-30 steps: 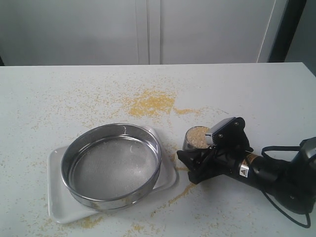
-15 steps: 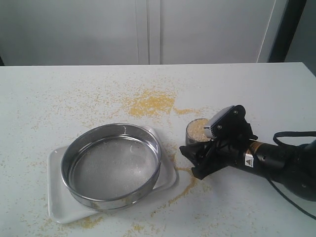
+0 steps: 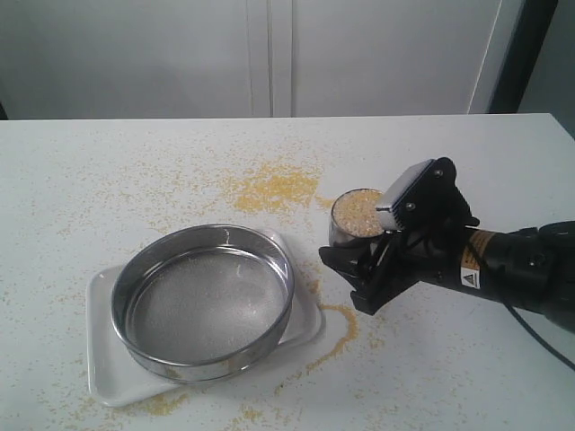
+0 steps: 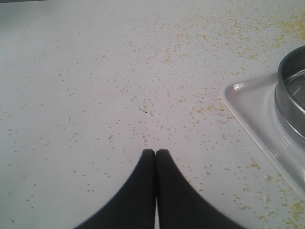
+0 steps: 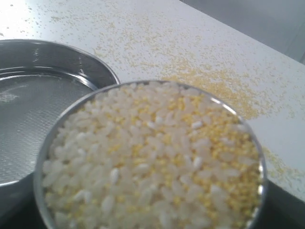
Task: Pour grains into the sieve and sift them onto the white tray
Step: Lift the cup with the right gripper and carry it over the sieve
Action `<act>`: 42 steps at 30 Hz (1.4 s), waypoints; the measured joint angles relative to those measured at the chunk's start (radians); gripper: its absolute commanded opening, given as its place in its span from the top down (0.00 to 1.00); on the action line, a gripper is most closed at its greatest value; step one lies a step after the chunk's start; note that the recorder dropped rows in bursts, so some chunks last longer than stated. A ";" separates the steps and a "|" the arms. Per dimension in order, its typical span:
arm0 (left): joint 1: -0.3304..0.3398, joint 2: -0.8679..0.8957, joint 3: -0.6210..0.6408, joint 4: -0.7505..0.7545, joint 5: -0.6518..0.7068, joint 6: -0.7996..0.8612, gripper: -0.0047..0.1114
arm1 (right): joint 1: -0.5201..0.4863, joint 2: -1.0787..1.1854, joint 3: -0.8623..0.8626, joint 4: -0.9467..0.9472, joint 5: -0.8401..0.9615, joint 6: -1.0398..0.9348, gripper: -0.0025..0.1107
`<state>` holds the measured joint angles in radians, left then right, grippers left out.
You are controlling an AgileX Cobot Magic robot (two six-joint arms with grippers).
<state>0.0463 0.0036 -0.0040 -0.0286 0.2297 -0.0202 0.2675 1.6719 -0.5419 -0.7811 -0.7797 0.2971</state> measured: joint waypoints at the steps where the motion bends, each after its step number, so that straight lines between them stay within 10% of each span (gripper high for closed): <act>1: 0.000 0.000 0.000 0.000 0.000 0.000 0.95 | 0.000 -0.007 0.000 -0.022 0.000 0.019 0.98; 42: 0.000 0.000 0.000 0.000 0.000 0.000 0.95 | 0.419 -0.089 -0.277 -0.271 0.546 0.329 0.98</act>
<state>0.0463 0.0036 -0.0040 -0.0286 0.2297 -0.0202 0.6863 1.5826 -0.8192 -1.0526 -0.2338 0.6264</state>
